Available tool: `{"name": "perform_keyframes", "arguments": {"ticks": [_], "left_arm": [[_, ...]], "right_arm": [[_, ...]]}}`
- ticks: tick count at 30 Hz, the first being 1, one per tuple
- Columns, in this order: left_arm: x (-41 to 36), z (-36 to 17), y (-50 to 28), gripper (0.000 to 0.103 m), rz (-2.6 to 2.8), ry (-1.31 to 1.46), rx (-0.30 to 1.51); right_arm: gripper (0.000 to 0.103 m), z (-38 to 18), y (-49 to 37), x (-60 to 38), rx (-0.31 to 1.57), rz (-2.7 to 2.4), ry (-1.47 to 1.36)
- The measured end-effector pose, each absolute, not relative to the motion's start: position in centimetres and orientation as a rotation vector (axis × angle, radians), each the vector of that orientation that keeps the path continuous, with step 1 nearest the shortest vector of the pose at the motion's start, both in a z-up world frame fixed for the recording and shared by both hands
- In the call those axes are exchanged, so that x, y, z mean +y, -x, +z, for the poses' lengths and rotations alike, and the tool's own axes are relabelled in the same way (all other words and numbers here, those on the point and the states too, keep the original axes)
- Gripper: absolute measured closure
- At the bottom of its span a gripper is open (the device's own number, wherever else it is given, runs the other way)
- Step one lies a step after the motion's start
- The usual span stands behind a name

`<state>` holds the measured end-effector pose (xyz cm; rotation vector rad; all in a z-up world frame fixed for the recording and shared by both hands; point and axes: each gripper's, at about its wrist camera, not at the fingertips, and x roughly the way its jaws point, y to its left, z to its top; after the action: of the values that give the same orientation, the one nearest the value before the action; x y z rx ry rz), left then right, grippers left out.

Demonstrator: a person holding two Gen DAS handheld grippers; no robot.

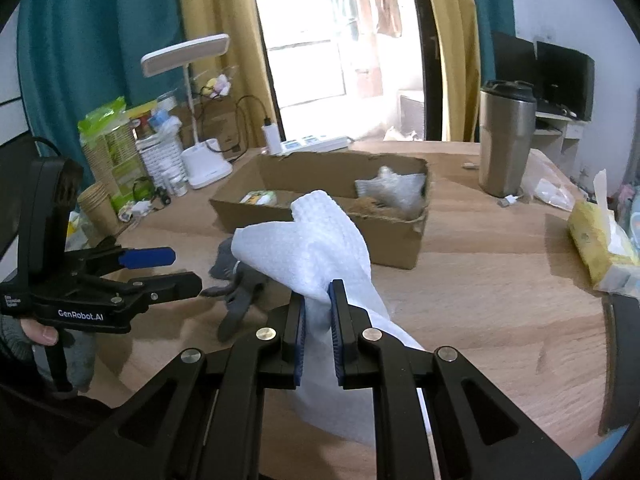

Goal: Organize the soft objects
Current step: 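Grasp the white foam sheet with the right tool and lift it, then grasp the grey socks with the left tool while the right tool holds the white sheet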

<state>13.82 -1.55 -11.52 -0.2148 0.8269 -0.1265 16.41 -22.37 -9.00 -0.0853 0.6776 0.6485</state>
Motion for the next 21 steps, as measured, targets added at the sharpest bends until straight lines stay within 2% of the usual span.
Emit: {"name": "perform_keyframes", "arguments": {"ticks": [21], "left_arm": [[-2.1, -14.8, -20.1, 0.02, -0.088, 0.192, 0.941]], "right_arm": [[0.09, -10.1, -22.0, -25.6, 0.712, 0.595, 0.023]]}}
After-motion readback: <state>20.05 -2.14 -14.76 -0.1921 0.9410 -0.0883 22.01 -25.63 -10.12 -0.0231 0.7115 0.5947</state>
